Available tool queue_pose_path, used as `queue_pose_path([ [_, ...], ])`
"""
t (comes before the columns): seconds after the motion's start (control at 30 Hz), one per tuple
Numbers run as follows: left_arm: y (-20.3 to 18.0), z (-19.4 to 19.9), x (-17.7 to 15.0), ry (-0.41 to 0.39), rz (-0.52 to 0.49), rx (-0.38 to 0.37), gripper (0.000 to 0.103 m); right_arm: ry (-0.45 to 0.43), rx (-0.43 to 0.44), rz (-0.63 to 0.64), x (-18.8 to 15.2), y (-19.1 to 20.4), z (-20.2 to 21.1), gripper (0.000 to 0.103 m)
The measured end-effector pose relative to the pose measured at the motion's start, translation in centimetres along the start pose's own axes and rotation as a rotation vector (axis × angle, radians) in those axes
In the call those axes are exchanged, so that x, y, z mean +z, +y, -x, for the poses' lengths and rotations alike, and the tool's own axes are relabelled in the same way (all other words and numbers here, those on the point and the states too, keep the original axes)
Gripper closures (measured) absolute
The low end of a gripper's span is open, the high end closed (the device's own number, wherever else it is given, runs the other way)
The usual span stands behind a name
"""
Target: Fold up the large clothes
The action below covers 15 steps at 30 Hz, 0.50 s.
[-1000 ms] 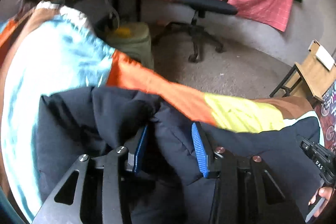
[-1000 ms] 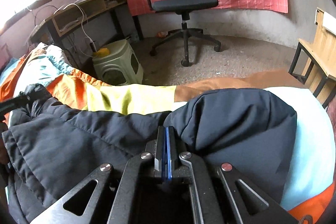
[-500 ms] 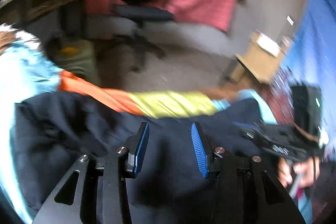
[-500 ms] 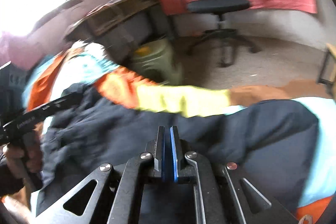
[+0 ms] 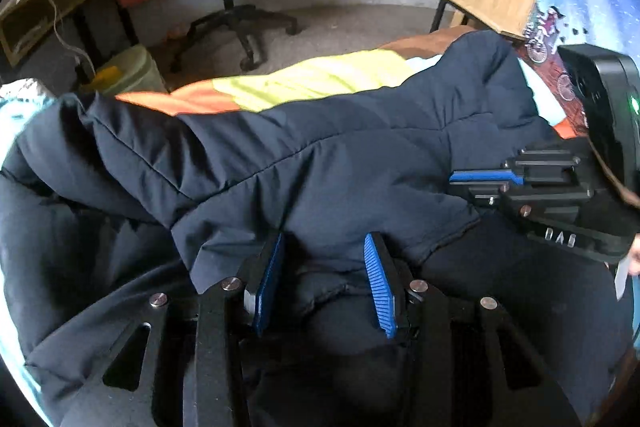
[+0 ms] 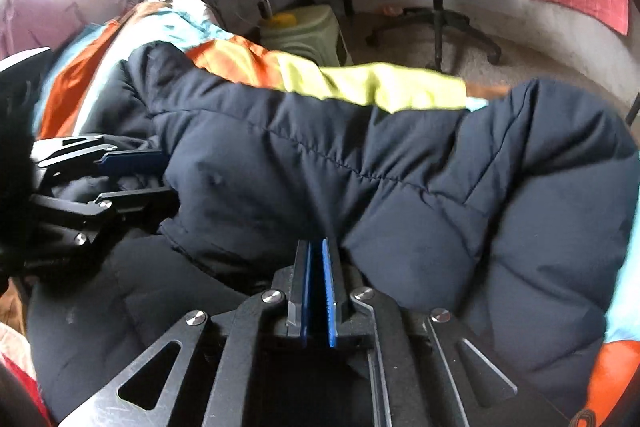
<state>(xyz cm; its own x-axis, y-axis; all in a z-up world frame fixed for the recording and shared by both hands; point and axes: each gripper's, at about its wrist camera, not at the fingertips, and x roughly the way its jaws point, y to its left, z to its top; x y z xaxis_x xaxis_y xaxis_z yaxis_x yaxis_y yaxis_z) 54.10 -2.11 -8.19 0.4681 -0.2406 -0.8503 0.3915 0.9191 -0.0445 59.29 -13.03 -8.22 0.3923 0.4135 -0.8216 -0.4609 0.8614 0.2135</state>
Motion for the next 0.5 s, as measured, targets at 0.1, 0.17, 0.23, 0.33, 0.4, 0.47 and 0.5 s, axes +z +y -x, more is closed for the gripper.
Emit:
queue_pose_path([
  [0.1,0.0,0.1,0.2,-0.013,-0.009,0.013,0.066,-0.003,-0.060,0.047,0.3,1.0,0.0,0.098],
  [0.17,0.2,1.7,0.1,-0.047,-0.001,-0.003,0.066,-0.022,-0.068,0.066,0.2,1.4,1.5,0.098],
  [0.23,0.4,3.1,-0.5,-0.067,0.002,0.005,0.066,-0.046,-0.086,0.061,0.1,1.1,3.4,0.098],
  [0.33,0.6,3.0,-1.3,-0.028,0.002,0.017,0.066,-0.047,-0.107,0.009,-0.6,-0.4,4.7,0.099],
  [0.4,0.5,2.1,-1.1,-0.001,0.016,0.024,0.066,-0.017,-0.085,-0.027,-1.1,-1.4,3.4,0.099],
  [0.47,0.2,1.1,-0.9,0.007,0.010,0.052,0.066,-0.009,-0.081,-0.049,-1.4,-1.8,2.2,0.099],
  [0.5,0.1,0.8,-0.8,0.013,0.016,0.064,0.066,-0.006,-0.098,-0.052,-1.4,-1.6,1.6,0.099],
])
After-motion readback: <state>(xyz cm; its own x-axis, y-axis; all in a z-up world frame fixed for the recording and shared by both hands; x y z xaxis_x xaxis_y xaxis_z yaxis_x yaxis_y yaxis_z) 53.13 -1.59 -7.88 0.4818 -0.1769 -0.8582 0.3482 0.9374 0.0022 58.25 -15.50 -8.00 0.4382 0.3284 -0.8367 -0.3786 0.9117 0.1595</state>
